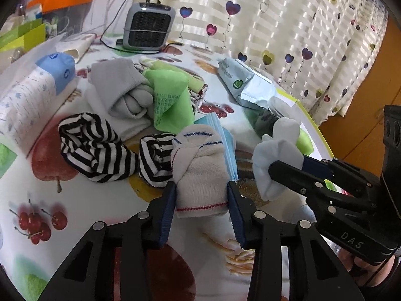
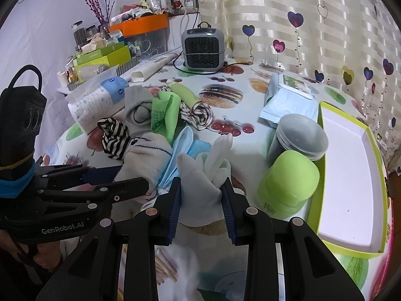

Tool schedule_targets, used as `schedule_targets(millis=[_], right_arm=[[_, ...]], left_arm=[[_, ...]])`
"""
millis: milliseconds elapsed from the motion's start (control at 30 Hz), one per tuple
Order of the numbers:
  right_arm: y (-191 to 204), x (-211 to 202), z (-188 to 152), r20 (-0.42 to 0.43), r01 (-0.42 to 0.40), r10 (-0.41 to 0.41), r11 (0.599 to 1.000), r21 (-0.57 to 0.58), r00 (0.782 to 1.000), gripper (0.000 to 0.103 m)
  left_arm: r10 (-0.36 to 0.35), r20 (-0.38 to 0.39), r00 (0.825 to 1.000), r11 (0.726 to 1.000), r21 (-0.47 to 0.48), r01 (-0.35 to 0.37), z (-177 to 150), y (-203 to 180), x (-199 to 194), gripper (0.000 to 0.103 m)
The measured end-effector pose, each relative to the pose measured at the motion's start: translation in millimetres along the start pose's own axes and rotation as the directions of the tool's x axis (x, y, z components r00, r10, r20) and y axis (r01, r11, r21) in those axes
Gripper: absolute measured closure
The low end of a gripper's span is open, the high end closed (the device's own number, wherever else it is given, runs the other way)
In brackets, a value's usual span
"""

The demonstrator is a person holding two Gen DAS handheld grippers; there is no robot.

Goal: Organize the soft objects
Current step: 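Carry both items to the yellow-rimmed white box while the right tool releases the mitten inside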

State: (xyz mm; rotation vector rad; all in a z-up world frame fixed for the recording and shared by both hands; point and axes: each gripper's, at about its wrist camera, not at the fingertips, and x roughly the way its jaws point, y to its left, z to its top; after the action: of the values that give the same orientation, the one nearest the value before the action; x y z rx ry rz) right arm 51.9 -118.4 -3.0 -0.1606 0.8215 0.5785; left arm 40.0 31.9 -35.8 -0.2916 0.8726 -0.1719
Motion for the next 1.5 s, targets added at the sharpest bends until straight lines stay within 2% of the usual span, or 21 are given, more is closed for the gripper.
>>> schedule_targets(millis=[500, 833, 1200, 1500], right_arm=[[-7, -42, 5, 0.116, -0.003, 0.0, 1.0, 0.024, 0.993, 0.071], [-50, -75, 7, 0.193, 0.079, -0.1, 0.991, 0.112, 0.976, 0.071], [-105, -87, -5, 0.182, 0.168, -0.21, 0.961, 0.221, 0.961, 0.071], [-143, -75, -15, 0.13, 0.203, -0.248, 0.937, 0.286, 0.96, 0.071]], left_arm=[[0.06, 0.137, 0.989, 0.993, 0.092, -0.073, 11, -31, -46, 0.065], [0.04, 0.179, 0.983, 0.977, 0.2, -0.076, 30, -82, -43, 0.065], [-0.017, 0.166, 0.986, 0.951, 0.307, -0.036, 44, -136, -17, 0.065], [-0.045, 0.137, 0.99, 0.936, 0.351, -0.006, 53, -164, 6, 0.065]])
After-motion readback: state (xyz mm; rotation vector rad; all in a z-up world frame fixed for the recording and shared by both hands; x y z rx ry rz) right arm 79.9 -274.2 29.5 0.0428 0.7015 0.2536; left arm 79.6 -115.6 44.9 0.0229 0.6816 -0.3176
